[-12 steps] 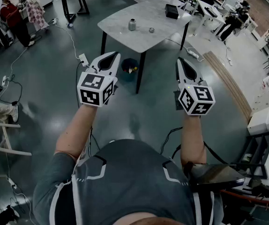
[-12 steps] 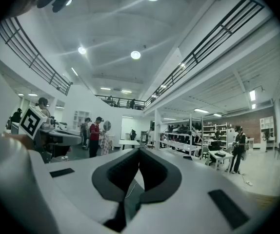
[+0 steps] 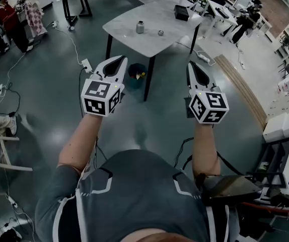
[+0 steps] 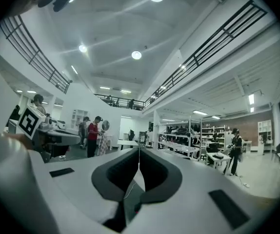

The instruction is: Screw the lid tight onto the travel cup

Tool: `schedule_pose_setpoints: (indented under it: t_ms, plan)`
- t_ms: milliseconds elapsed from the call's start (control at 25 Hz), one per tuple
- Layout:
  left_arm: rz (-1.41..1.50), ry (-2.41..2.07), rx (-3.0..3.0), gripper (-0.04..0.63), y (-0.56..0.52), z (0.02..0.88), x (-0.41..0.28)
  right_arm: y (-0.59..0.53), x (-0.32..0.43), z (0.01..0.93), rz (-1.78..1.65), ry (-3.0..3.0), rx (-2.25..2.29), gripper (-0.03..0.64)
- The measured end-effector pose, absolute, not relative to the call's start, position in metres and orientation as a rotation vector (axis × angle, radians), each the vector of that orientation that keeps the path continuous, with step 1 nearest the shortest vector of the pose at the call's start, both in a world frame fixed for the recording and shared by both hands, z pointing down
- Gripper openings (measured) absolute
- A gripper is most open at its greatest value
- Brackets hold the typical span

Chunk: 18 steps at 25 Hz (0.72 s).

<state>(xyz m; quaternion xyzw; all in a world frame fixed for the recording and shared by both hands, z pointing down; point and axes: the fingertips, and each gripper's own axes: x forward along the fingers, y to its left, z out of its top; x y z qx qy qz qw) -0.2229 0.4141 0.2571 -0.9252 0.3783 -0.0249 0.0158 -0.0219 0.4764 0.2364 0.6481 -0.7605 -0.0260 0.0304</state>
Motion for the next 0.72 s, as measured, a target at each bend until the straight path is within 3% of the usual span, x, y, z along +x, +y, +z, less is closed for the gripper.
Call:
schedule_pose_setpoints:
  t_ms: [720]
  plan:
    - [-0.053,1.187,-2.890,0.009,0.375,0.279,-0.257,0.446,-0.060,0.250,-0.059,-2.381,1.950,0.028]
